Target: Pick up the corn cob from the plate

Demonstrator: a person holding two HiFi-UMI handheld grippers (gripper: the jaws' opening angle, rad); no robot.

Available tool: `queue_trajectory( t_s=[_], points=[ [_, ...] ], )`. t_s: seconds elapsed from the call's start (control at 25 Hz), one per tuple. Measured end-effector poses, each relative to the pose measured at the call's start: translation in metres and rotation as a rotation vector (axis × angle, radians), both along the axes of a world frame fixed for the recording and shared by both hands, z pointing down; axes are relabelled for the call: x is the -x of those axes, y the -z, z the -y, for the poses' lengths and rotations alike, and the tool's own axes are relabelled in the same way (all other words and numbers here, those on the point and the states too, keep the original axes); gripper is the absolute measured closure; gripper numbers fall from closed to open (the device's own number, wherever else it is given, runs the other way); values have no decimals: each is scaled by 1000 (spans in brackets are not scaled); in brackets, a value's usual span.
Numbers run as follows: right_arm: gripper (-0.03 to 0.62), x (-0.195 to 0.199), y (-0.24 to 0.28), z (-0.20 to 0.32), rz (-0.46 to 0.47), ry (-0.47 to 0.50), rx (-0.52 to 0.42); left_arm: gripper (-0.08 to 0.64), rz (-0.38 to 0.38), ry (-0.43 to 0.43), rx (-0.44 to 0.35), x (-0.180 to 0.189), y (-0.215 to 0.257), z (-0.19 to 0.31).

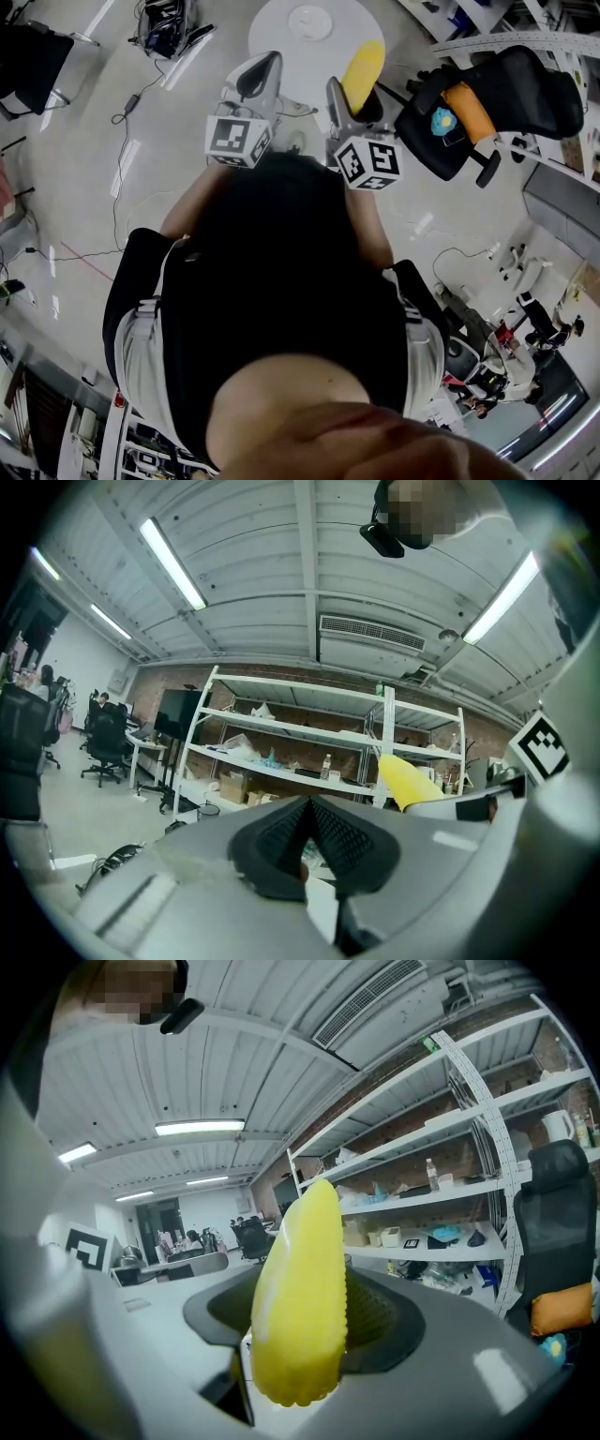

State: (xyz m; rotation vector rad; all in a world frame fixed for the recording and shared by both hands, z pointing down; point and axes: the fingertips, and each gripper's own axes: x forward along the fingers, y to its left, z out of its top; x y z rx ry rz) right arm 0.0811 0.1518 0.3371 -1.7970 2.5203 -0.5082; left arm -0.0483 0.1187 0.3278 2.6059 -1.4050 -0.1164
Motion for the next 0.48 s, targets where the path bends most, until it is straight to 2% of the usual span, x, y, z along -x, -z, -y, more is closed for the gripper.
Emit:
queue_trajectory(
  t_s=[0.48],
  points=[
    [328, -1, 0, 11, 7, 35, -19, 554, 17, 4, -15, -9, 4, 7]
  ],
)
